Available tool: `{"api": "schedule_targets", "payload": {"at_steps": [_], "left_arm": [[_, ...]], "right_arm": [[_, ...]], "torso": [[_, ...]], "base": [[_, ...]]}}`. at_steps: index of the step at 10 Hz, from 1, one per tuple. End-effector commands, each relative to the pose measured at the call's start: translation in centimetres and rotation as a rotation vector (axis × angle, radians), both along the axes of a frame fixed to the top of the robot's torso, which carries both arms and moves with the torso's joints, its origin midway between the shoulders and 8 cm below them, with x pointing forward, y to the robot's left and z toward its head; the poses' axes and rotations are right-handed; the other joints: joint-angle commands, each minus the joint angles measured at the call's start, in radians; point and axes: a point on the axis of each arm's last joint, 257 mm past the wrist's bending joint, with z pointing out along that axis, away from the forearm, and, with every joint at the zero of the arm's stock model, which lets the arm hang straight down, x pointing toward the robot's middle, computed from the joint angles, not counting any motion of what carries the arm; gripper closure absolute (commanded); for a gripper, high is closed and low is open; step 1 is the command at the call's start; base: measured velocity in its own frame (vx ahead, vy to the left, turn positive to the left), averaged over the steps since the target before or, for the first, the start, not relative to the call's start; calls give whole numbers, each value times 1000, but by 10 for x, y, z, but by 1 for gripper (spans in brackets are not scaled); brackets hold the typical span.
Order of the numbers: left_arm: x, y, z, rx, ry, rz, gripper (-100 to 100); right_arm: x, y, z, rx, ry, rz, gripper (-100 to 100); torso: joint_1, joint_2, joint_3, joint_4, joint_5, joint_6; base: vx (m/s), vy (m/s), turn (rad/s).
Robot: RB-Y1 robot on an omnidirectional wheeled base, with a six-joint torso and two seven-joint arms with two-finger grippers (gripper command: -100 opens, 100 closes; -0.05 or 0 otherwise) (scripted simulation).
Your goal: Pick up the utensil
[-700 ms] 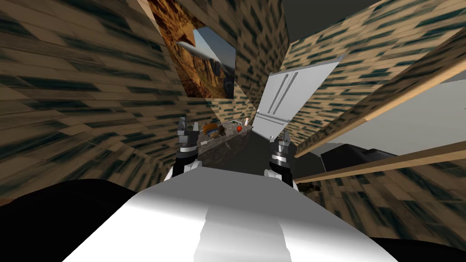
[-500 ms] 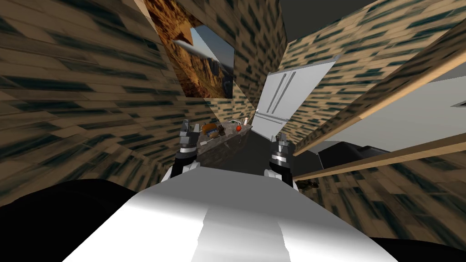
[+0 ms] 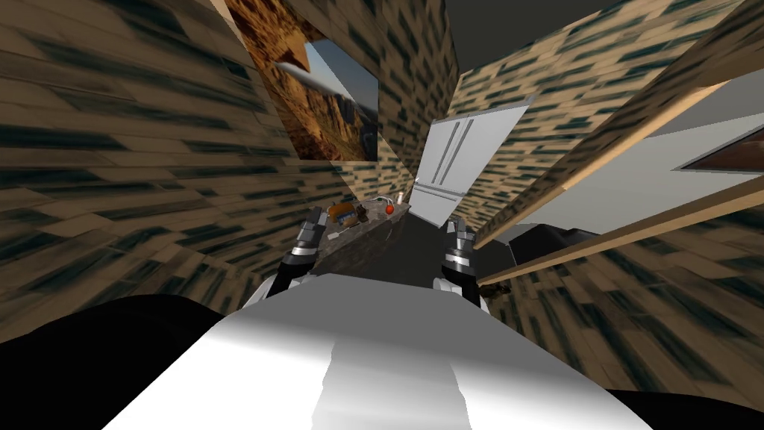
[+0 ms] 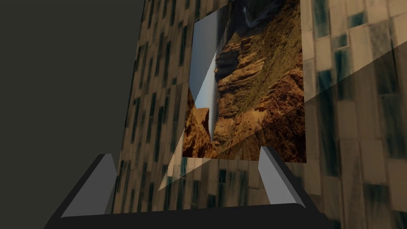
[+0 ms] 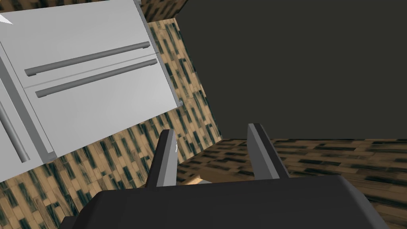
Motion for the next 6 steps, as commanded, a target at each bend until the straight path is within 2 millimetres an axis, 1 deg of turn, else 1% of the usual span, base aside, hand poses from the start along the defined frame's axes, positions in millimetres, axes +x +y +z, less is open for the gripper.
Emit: {"api": "schedule_targets", "payload": {"at_steps": [1,2,4,5,6], "left_arm": [[0,11,-27,68,90,28,-100],[1,10,-27,78,92,21,-100],[-1,25,-61,170,210,52,-100],[-1,24,-61,179,212,45,-100],[-3,32,-79,232,274,56,-100]], "right_arm": [[0,0,0,0,0,0,0],[0,0,0,0,0,0,0],[0,0,0,0,0,0,0],[0,0,0,0,0,0,0],[0,0,0,0,0,0,0]], "torso": [[0,0,0,0,0,0],[-1,0,0,0,0,0],[-2,-1,0,0,-1,0],[-1,-1,0,0,0,0],[-2,-1,-1,0,0,0]], "base": [[-40,65,-154],[-30,41,-70],[-28,48,-143],[-19,47,-76],[-13,32,-129]]}}
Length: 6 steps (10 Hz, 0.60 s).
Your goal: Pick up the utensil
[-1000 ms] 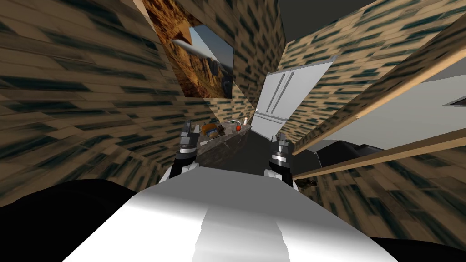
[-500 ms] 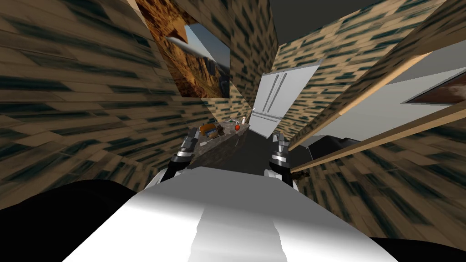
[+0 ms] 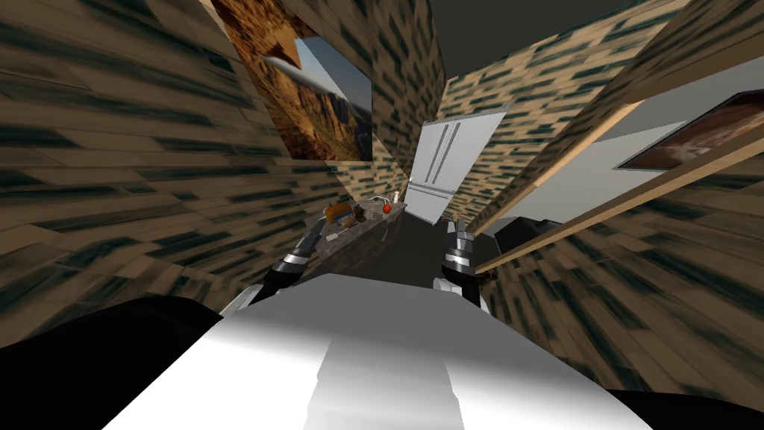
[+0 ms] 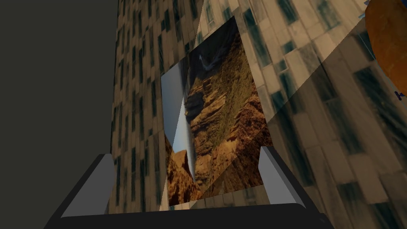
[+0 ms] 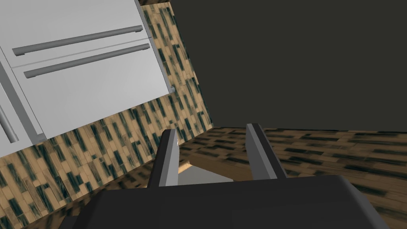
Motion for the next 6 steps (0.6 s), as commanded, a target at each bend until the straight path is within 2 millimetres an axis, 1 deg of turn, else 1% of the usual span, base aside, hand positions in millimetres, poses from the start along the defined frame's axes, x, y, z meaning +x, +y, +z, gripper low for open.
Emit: {"api": "schedule_targets", "payload": {"at_steps": [1,2,3,4,5,6], "left_arm": [[-4,15,-26,70,93,26,-100],[-4,14,-26,84,97,14,-100],[-9,24,-44,134,162,26,-100],[-8,23,-44,139,163,21,-100],[-15,34,-62,190,228,31,-100],[-14,33,-62,195,230,26,-100]], "right_arm": [[0,0,0,0,0,0,0],[0,0,0,0,0,0,0],[0,0,0,0,0,0,0],[0,0,0,0,0,0,0],[0,0,0,0,0,0,0],[0,0,0,0,0,0,0]], "torso": [[0,0,0,0,0,0],[1,0,0,0,0,0],[0,-1,0,0,0,0],[0,-1,-1,0,0,0],[-1,-1,-1,0,0,0],[-1,-2,-1,0,0,0]], "base": [[-8,48,-207],[-7,42,-52],[-4,24,-121],[-1,21,-62],[6,27,-128],[2,28,-67]]}}
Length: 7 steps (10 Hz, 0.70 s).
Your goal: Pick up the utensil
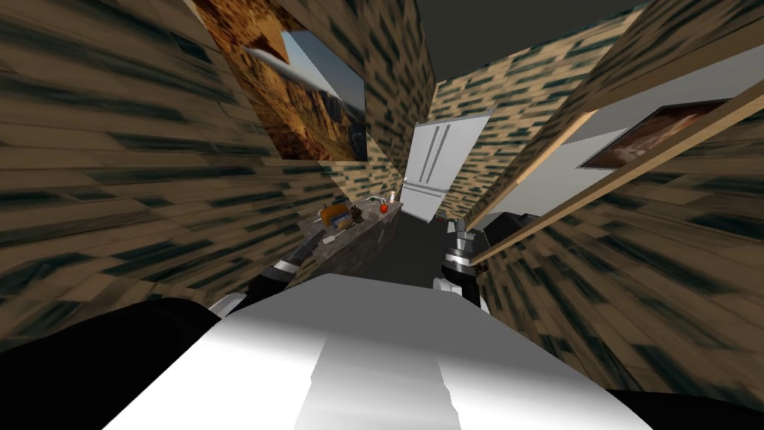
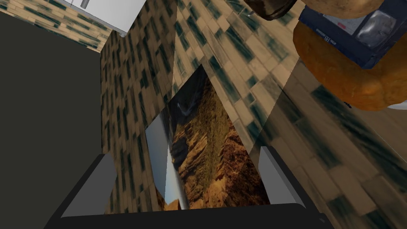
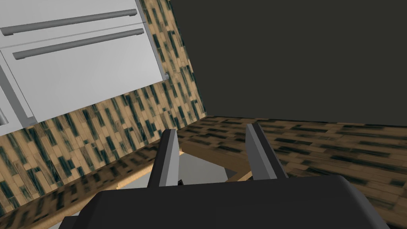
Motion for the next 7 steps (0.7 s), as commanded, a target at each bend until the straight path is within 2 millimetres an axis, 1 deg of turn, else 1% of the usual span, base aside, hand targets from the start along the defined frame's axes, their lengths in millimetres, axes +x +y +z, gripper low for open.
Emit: {"api": "schedule_targets", "payload": {"at_steps": [1,2,3,4,5,6,7], "left_arm": [[-8,15,-19,59,75,11,-100],[-7,14,-19,66,78,2,-100],[-16,26,-36,115,143,11,-100],[-15,25,-36,122,146,2,-100],[-25,37,-51,170,210,10,-100],[-24,36,-51,178,213,0,-100],[-35,48,-66,224,277,6,-100]], "right_arm": [[0,0,0,0,0,0,0],[0,0,0,0,0,0,0],[0,0,0,0,0,0,0],[0,0,0,0,0,0,0],[0,0,0,0,0,0,0],[0,0,0,0,0,0,0],[0,0,0,0,0,0,0]], "torso": [[0,0,0,0,0,0],[0,0,0,0,0,0],[0,0,0,0,0,0],[0,0,0,0,0,0],[0,-1,0,0,0,0],[0,-1,-1,0,0,0],[0,-1,-1,0,0,0]], "base": [[1,27,-114],[2,23,-75],[12,24,-173],[12,25,-61],[16,24,-100],[16,20,-77],[21,13,-166]]}}
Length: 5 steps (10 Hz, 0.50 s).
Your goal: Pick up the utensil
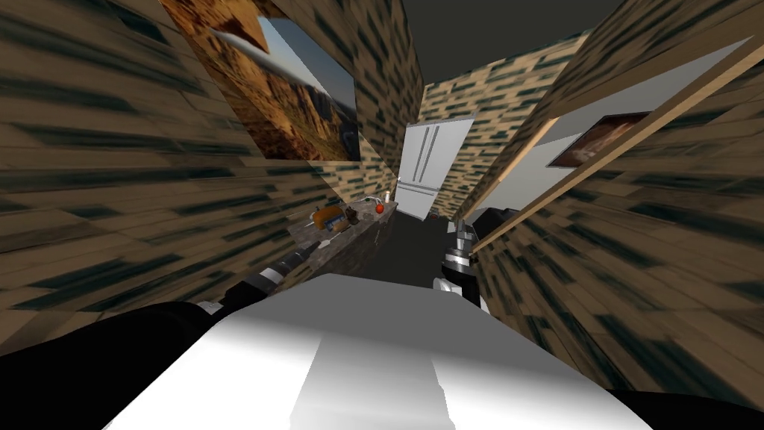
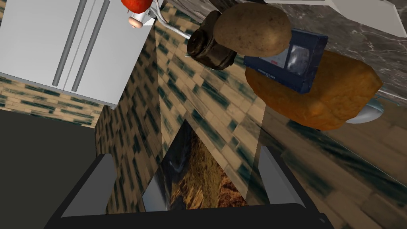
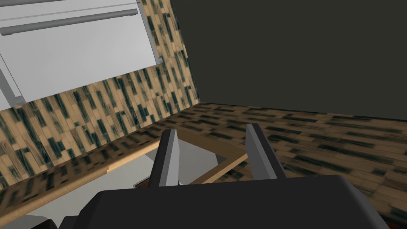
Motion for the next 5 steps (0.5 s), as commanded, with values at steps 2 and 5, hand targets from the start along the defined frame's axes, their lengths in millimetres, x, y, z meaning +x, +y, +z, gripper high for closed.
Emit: {"api": "schedule_targets", "payload": {"at_steps": [2,5], "left_arm": [[-15,15,-20,79,100,-7,-100],[-25,26,-32,136,168,-26,-100]], "right_arm": [[0,0,0,0,0,0,0],[0,0,0,0,0,0,0]], "torso": [[0,0,0,0,0,-1],[0,-1,0,0,0,0]], "base": [[23,18,-85],[26,14,-94]]}}
